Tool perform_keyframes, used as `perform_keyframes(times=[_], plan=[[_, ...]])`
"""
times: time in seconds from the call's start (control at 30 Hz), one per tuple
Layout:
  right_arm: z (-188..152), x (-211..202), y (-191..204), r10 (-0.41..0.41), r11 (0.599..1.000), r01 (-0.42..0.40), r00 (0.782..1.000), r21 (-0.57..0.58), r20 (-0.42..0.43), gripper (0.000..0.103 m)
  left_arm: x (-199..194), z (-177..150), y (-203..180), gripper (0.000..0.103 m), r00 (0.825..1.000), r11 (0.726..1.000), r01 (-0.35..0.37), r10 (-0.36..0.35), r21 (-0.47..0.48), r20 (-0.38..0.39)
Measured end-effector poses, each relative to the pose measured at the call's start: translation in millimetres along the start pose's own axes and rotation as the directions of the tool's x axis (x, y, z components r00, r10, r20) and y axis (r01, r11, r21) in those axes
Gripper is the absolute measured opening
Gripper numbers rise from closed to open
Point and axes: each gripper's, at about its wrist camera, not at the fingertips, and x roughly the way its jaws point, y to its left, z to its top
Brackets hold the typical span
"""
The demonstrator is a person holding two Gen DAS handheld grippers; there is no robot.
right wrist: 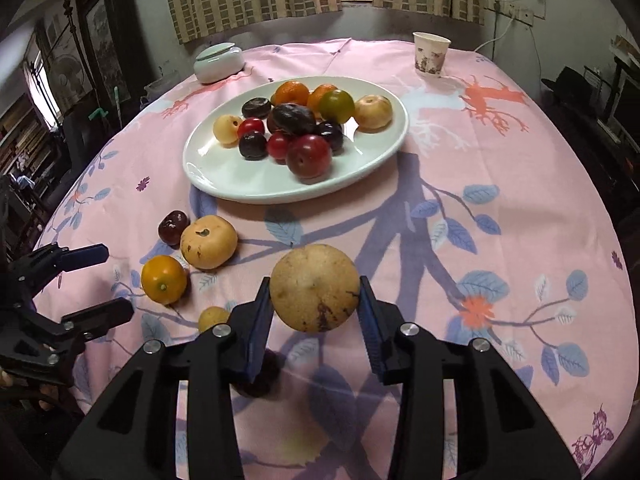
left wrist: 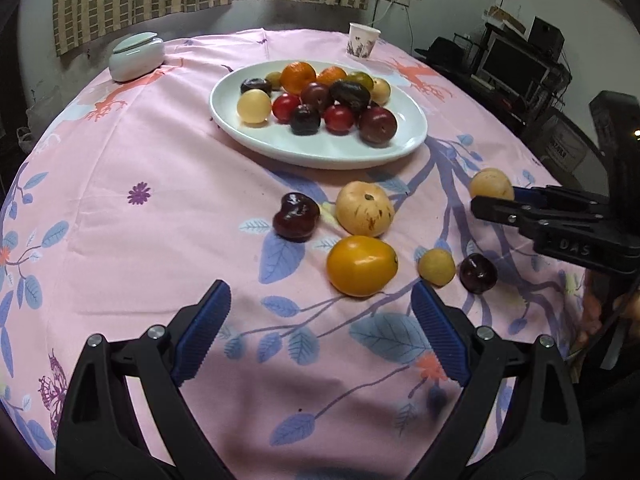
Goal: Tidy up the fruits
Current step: 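Grasp a pale pepino with the right tool while the left tool grasps a yellow-orange fruit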
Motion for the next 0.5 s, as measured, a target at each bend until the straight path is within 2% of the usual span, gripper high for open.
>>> perform_keyframes(times=[0.13, 0.2, 0.27, 0.33, 0.37, 0.5], plan=[[-12.1, -14.2, -17.0, 0.002, 0.999, -0.003, 1.0, 0.035, 0.014, 0.042, 22.7, 2.8, -12.4, 0.09, 0.999, 1.0, -0.018, 0.019, 0.015, -0.04], [-13.9, -17.7, -23.5, 0.007, 0.999, -0.009, 1.0, 0.048, 0.027, 0.042, 33.1, 4.6, -16.9, 0.075, 0.998, 1.0, -0.02, 0.021, 0.023, -0.063], [-16.2, -19.2, -28.5, 0.016, 0.998, -0.019, 0.999, 0.064, 0.036, 0.042, 37.2, 7.1, -23.1, 0.071, 0.997, 0.997, -0.05, 0.053, 0.051, -0.059], [-19.7, -20.6, -30.9, 0.028, 0.997, -0.031, 0.999, 0.077, 0.04, 0.042, 38.1, 9.6, -25.6, 0.055, 0.997, 0.997, -0.052, 0.056, 0.062, -0.055], [-20.9, -20.6, -31.3, 0.034, 0.996, -0.037, 0.999, 0.081, 0.04, 0.042, 37.1, 10.5, -25.9, 0.043, 0.998, 0.997, -0.039, 0.042, 0.062, -0.055], [-22.5, -21.7, -28.0, 0.053, 0.995, -0.056, 0.998, 0.082, 0.038, 0.042, 28.6, 11.3, -30.7, 0.042, 0.999, 0.997, 0.003, 0.0, 0.074, -0.04]])
